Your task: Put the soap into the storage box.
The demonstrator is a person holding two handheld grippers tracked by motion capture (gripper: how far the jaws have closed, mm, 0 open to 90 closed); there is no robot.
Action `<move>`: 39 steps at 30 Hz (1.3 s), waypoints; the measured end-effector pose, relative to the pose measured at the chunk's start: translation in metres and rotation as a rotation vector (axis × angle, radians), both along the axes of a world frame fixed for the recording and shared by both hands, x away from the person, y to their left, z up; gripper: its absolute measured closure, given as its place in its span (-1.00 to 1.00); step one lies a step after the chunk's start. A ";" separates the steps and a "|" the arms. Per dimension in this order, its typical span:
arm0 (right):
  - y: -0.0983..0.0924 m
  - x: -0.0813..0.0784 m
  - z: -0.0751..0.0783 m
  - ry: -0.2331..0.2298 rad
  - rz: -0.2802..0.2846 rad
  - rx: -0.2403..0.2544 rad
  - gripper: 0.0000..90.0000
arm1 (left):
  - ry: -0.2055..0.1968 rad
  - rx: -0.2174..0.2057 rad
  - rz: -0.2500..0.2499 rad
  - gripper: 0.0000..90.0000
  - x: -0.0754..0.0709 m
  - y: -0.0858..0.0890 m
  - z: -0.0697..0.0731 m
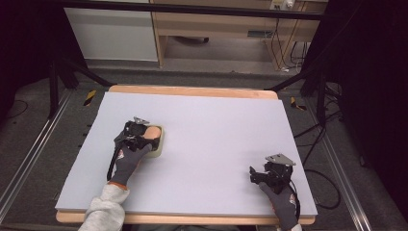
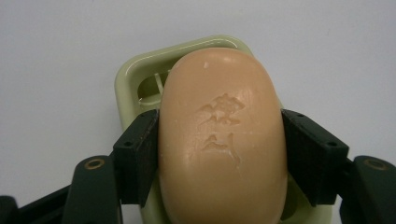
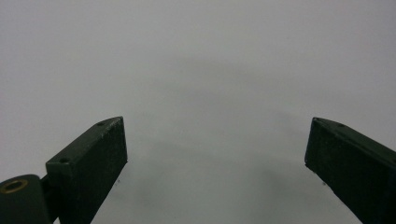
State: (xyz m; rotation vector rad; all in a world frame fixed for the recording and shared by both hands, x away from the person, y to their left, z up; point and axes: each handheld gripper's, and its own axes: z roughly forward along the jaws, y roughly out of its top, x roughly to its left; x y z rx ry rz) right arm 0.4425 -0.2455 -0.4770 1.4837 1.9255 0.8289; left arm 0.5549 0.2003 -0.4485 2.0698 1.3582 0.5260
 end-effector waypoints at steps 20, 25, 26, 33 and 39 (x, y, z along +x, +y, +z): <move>-0.001 -0.001 0.001 -0.002 0.001 0.002 -0.87 | 0.009 -0.004 0.000 -0.30 -0.001 0.000 0.000; -0.002 -0.001 0.001 -0.005 -0.001 0.003 -0.87 | 0.001 -0.015 0.005 -0.36 -0.003 0.001 0.003; -0.001 -0.001 0.001 -0.005 -0.001 0.003 -0.87 | -0.004 -0.024 0.004 -0.36 -0.003 0.002 0.004; -0.002 -0.001 0.001 -0.005 -0.004 0.005 -0.87 | -0.050 -0.079 -0.003 -0.36 -0.011 0.005 0.019; -0.003 -0.002 0.002 -0.009 -0.011 0.006 -0.87 | -0.083 -0.095 -0.027 -0.36 -0.021 0.005 0.026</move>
